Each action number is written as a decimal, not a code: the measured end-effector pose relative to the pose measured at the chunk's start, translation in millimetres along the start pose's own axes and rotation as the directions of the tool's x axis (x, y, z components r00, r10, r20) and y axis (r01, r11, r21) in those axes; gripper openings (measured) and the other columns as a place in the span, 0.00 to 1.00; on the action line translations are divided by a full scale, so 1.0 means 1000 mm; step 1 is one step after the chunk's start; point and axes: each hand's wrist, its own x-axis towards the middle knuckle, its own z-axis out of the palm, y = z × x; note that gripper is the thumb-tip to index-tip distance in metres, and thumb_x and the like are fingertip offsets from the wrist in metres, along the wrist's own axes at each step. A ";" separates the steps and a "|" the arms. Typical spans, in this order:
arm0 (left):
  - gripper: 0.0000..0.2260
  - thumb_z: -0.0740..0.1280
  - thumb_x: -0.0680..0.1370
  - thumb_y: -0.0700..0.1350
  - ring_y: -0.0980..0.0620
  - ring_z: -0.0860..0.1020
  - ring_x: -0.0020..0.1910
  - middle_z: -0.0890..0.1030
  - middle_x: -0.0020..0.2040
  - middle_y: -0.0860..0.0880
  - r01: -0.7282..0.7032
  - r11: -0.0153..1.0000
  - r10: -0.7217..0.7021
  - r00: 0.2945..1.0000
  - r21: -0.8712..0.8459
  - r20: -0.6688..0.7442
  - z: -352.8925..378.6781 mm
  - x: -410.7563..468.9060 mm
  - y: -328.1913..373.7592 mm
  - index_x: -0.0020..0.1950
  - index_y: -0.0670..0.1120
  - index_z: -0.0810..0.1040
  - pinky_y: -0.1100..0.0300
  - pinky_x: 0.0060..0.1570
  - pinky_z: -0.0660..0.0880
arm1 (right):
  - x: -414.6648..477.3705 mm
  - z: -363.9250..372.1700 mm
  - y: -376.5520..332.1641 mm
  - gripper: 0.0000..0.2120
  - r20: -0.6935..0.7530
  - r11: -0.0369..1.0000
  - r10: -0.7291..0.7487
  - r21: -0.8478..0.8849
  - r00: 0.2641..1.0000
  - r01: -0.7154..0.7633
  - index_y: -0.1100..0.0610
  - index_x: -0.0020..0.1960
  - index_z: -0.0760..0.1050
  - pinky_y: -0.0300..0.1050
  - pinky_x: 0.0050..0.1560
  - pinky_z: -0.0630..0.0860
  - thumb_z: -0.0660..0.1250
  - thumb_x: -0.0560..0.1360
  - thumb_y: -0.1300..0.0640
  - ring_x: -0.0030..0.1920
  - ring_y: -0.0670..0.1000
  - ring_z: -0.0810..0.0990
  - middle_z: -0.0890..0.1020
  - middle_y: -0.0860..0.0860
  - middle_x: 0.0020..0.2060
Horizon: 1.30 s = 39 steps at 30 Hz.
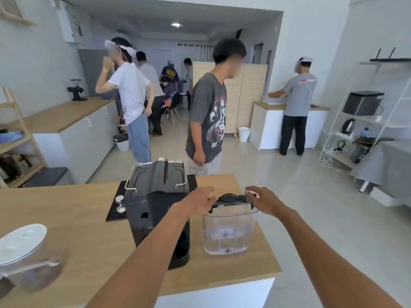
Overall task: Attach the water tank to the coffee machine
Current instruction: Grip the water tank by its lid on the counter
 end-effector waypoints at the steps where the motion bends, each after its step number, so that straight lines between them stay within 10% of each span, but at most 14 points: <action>1: 0.25 0.57 0.84 0.50 0.44 0.68 0.73 0.68 0.76 0.43 0.004 1.000 -0.004 1.000 -0.009 -0.002 0.005 0.001 0.000 0.78 0.41 0.61 0.53 0.70 0.66 | -0.001 0.002 0.002 0.22 0.002 1.000 -0.002 0.009 1.000 0.002 0.50 0.72 0.75 0.46 0.54 0.71 0.57 0.83 0.42 0.50 0.52 0.79 0.85 0.57 0.53; 10: 0.13 0.61 0.82 0.49 0.44 0.74 0.50 0.75 0.51 0.42 0.027 0.997 -0.025 0.999 0.067 -0.024 0.029 0.012 -0.015 0.53 0.39 0.75 0.52 0.52 0.72 | 0.005 0.007 0.020 0.21 0.078 1.000 -0.023 0.017 0.997 0.021 0.50 0.71 0.76 0.49 0.64 0.72 0.63 0.81 0.44 0.63 0.54 0.77 0.84 0.56 0.55; 18: 0.28 0.54 0.82 0.58 0.41 0.72 0.67 0.72 0.71 0.39 0.200 0.974 -0.203 0.979 -0.103 -0.021 0.037 0.021 -0.024 0.75 0.39 0.64 0.51 0.63 0.71 | 0.014 0.004 0.020 0.20 0.068 0.998 0.013 0.068 0.998 -0.017 0.51 0.71 0.76 0.42 0.55 0.67 0.59 0.83 0.46 0.60 0.52 0.77 0.86 0.52 0.57; 25: 0.26 0.60 0.80 0.59 0.47 0.76 0.56 0.77 0.61 0.44 0.258 0.929 -0.272 0.962 -0.265 -0.020 0.041 0.029 -0.026 0.70 0.41 0.69 0.54 0.53 0.74 | 0.021 0.006 0.021 0.13 0.093 0.999 -0.019 0.031 0.996 0.016 0.50 0.49 0.79 0.37 0.39 0.68 0.58 0.83 0.47 0.46 0.51 0.80 0.85 0.48 0.41; 33: 0.26 0.63 0.82 0.49 0.47 0.75 0.65 0.74 0.70 0.44 0.107 0.892 -0.243 0.933 -0.440 -0.266 0.050 0.018 -0.026 0.78 0.46 0.60 0.60 0.57 0.70 | 0.021 0.006 0.026 0.16 -0.052 0.980 -0.008 0.198 0.999 0.018 0.52 0.69 0.77 0.41 0.49 0.70 0.64 0.82 0.53 0.57 0.56 0.81 0.85 0.56 0.55; 39: 0.29 0.66 0.80 0.42 0.43 0.74 0.69 0.75 0.69 0.40 0.132 0.840 -0.343 0.881 -0.526 -0.326 0.056 0.019 -0.026 0.79 0.42 0.60 0.49 0.67 0.72 | 0.016 0.005 0.028 0.20 -0.132 0.950 0.049 0.312 0.990 -0.005 0.55 0.72 0.74 0.42 0.53 0.70 0.66 0.81 0.57 0.53 0.53 0.78 0.86 0.56 0.49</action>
